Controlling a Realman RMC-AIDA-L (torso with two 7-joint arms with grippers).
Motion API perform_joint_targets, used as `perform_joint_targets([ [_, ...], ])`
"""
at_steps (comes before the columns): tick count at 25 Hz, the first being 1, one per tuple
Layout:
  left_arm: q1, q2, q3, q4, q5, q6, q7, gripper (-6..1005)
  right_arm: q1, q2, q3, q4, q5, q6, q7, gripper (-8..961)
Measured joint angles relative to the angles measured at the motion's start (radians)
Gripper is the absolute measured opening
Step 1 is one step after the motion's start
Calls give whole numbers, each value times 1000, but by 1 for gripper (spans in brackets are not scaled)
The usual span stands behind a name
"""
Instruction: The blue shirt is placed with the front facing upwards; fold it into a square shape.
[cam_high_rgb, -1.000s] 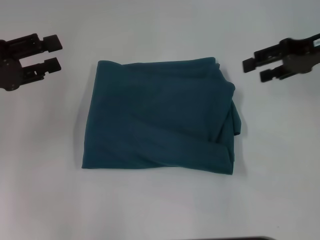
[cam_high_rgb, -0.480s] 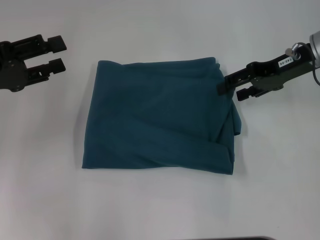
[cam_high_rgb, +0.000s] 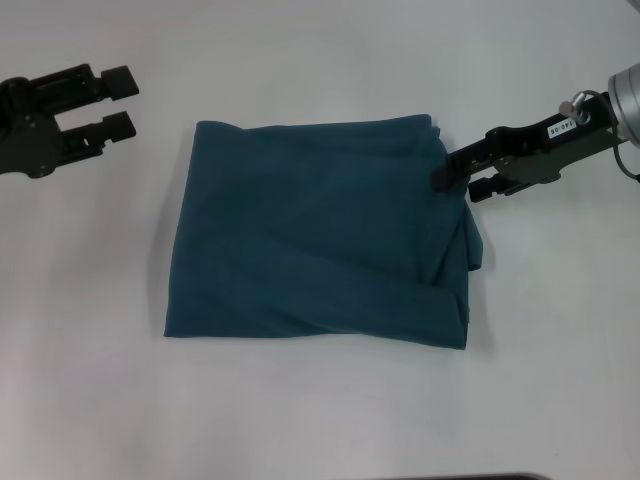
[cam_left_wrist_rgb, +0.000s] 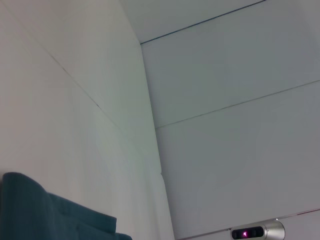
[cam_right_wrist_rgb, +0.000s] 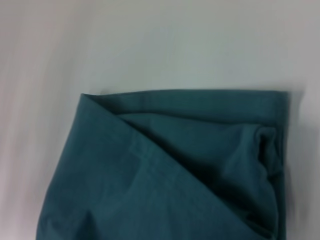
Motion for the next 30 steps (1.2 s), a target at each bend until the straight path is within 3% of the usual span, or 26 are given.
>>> perform_joint_targets([
  [7, -12, -2, 8, 10, 0, -7, 1, 707, 5, 14, 4, -2, 0, 21, -2, 649],
  [26, -15, -2, 11, 28, 1, -19, 6, 707, -4, 2, 18, -17, 1, 8, 4, 17],
  [30, -11, -2, 11, 28, 0, -19, 7, 708, -5, 1, 49, -52, 3, -5, 14, 17],
])
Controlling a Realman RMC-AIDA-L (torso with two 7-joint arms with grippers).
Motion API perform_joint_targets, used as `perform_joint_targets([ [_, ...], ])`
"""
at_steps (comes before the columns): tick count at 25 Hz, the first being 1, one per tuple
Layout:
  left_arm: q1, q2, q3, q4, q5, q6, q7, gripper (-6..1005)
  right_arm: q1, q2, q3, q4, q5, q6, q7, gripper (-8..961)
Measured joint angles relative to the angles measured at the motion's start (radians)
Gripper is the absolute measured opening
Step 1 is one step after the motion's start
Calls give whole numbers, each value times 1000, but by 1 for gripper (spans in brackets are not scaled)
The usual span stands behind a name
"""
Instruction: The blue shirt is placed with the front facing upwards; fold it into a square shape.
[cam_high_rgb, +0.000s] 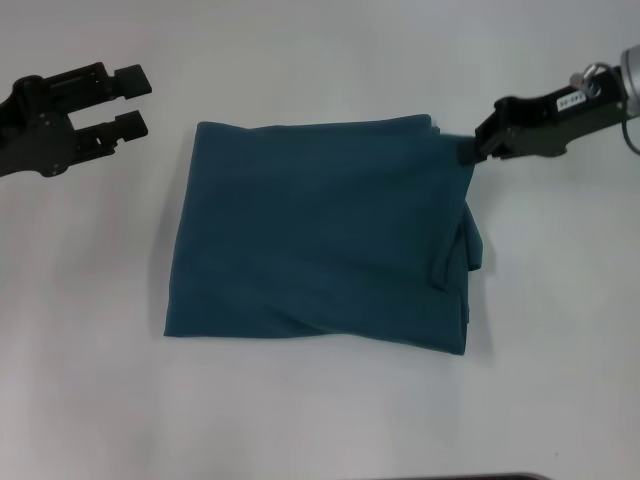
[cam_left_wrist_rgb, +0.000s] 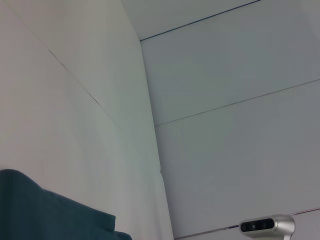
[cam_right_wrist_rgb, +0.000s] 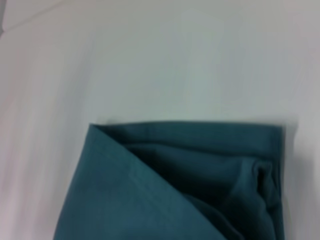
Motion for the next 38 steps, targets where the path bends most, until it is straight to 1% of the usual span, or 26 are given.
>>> perform_joint_targets([
  [6, 2, 0, 0, 8, 0, 0, 1, 708, 1, -2, 8, -47, 1, -5, 14, 18],
  [22, -2, -1, -3, 12, 0, 0, 3, 706, 42, -2, 2, -52, -5, 97, 15, 19],
  [28, 2, -2, -8, 12, 0, 0, 3, 706, 52, 3, -20, -49, -6, 145, 15, 18],
  [33, 2, -7, -8, 12, 0, 0, 3, 706, 56, 8, -76, -42, -7, 193, 26, 19],
  [38, 3, -10, -8, 12, 0, 0, 3, 707, 56, 18, -99, -39, -8, 238, 31, 30],
])
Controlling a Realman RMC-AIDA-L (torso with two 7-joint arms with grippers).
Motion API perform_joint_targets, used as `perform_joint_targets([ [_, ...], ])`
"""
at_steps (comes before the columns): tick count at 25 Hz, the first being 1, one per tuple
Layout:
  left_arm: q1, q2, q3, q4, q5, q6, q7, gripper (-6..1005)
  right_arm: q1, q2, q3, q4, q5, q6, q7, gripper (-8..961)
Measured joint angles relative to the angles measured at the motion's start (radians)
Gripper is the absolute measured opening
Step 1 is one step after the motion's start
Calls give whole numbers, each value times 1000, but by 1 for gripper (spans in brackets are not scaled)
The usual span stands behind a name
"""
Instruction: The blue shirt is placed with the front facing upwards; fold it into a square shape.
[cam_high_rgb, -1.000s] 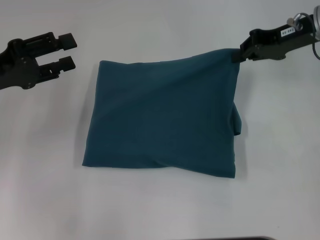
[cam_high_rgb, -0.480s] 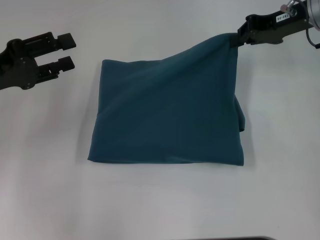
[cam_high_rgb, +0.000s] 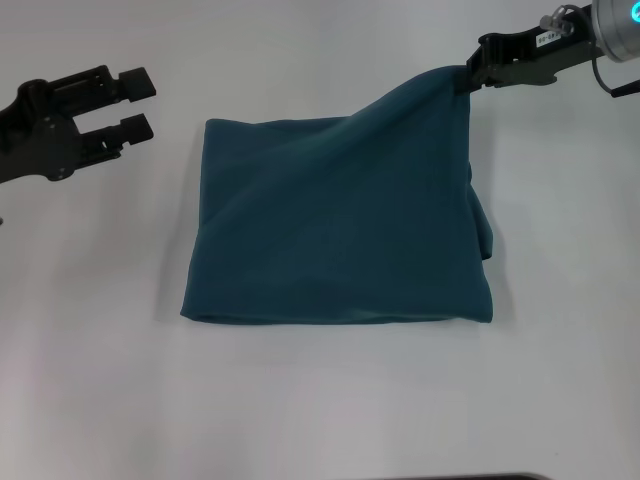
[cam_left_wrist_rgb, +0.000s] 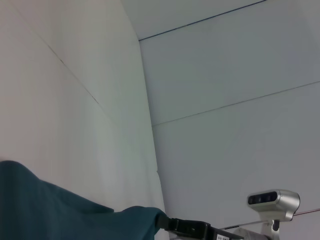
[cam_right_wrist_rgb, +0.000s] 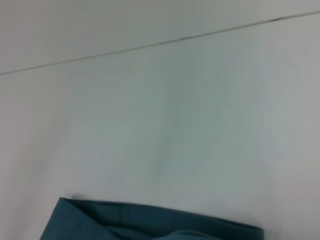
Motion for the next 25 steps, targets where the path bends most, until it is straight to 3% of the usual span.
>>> perform_joint_targets([
  [11, 2, -1, -2, 0, 0, 0, 1, 707, 0, 12, -47, 15, -10, 50, 3, 55],
  [23, 1, -3, -1, 4, 0, 0, 10, 707, 0, 9, -48, 28, -37, 113, 8, 81],
  [25, 2, -4, -1, 11, 0, 0, 13, 708, 3, 8, -49, 28, -38, 123, 8, 125],
])
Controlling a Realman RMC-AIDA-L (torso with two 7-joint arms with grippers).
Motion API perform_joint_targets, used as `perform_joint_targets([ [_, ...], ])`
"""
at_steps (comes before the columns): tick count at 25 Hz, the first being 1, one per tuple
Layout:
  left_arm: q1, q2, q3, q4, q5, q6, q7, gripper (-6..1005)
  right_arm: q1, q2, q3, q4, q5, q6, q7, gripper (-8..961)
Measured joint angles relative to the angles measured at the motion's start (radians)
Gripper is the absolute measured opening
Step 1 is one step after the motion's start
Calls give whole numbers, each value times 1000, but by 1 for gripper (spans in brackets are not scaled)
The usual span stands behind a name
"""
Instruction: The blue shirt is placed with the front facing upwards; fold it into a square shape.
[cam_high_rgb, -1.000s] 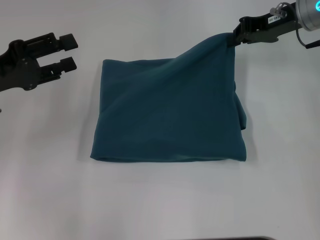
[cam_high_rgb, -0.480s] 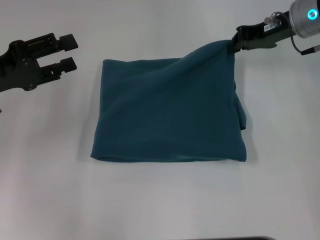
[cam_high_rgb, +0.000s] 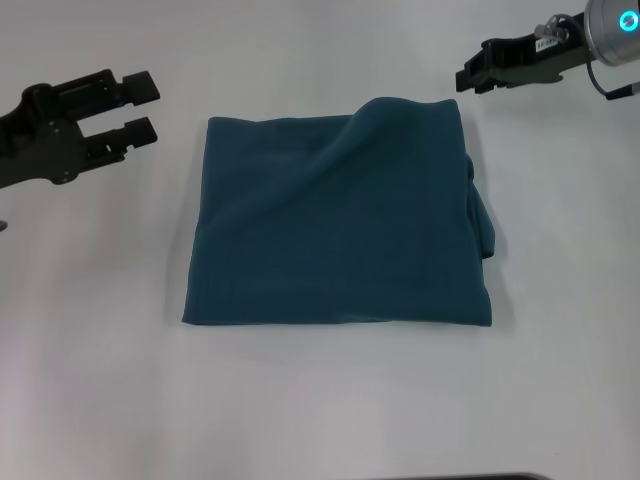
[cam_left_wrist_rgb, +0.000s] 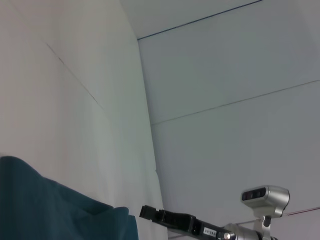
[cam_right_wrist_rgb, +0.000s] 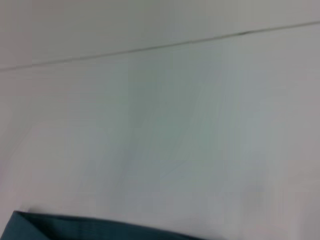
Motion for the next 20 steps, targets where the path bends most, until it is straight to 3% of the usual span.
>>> perform_joint_targets([
  [4, 2, 0, 0, 2, 0, 0, 1, 708, 4, -7, -1, 0, -1, 3, -3, 212],
  [9, 0, 4, 0, 3, 0, 0, 1, 708, -8, -49, 15, -9, 31, -53, -33, 322],
  [13, -5, 6, 1, 0, 0, 0, 1, 708, -32, -77, 76, -20, 128, -148, -121, 496],
  [17, -13, 7, 8, -6, 3, -5, 10, 707, -82, -85, 140, -69, 229, -270, -194, 658],
  [20, -20, 7, 9, -7, 6, -17, 45, 707, -157, -78, 180, -99, 362, -371, -345, 778],
])
